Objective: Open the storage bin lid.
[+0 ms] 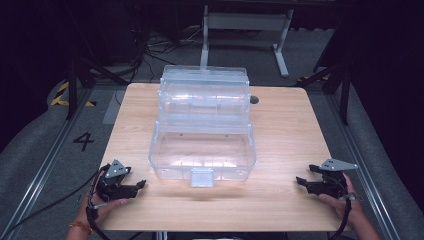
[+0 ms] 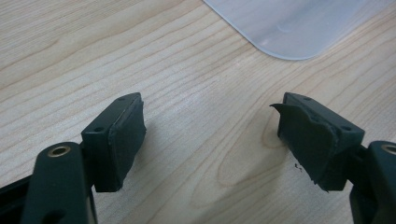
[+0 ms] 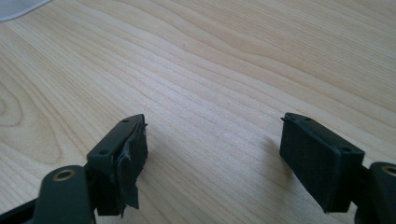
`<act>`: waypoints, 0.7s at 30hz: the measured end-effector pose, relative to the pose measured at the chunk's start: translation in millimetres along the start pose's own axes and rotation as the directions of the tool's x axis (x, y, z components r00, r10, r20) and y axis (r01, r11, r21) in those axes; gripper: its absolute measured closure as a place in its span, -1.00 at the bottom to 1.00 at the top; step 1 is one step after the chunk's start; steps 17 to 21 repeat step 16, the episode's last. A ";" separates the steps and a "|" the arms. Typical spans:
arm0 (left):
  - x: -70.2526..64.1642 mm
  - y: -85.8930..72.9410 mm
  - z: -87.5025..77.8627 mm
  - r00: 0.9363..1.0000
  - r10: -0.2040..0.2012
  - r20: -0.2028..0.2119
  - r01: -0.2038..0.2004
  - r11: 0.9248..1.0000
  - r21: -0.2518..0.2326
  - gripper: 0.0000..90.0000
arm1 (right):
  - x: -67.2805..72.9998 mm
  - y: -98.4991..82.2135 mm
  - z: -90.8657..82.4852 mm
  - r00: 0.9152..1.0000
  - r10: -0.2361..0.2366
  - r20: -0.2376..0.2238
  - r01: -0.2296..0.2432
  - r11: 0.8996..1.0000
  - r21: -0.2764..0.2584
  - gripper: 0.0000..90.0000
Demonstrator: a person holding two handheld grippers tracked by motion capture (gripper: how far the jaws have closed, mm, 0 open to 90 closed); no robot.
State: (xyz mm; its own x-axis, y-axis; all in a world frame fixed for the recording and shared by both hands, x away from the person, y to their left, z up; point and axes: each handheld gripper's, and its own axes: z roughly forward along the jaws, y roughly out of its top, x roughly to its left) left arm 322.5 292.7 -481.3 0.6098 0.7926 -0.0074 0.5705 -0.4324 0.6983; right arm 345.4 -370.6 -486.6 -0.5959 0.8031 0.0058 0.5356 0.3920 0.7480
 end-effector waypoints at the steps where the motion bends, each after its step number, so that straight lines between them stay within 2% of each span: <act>1: 0.4 0.1 0.0 1.000 0.003 -0.003 -0.003 1.000 0.000 -0.48 | 0.0 0.0 0.0 1.000 0.000 0.000 0.000 1.000 0.000 -0.48; 11: 0.0 0.5 0.8 1.000 -0.004 0.003 0.004 1.000 0.001 -0.52 | -0.1 0.0 0.0 1.000 -0.001 0.000 0.001 1.000 0.000 -0.48; 21: 0.1 2.4 1.4 1.000 -0.019 -0.013 0.019 1.000 0.016 -0.54 | -0.2 0.1 0.0 1.000 -0.001 -0.001 0.001 1.000 0.000 -0.48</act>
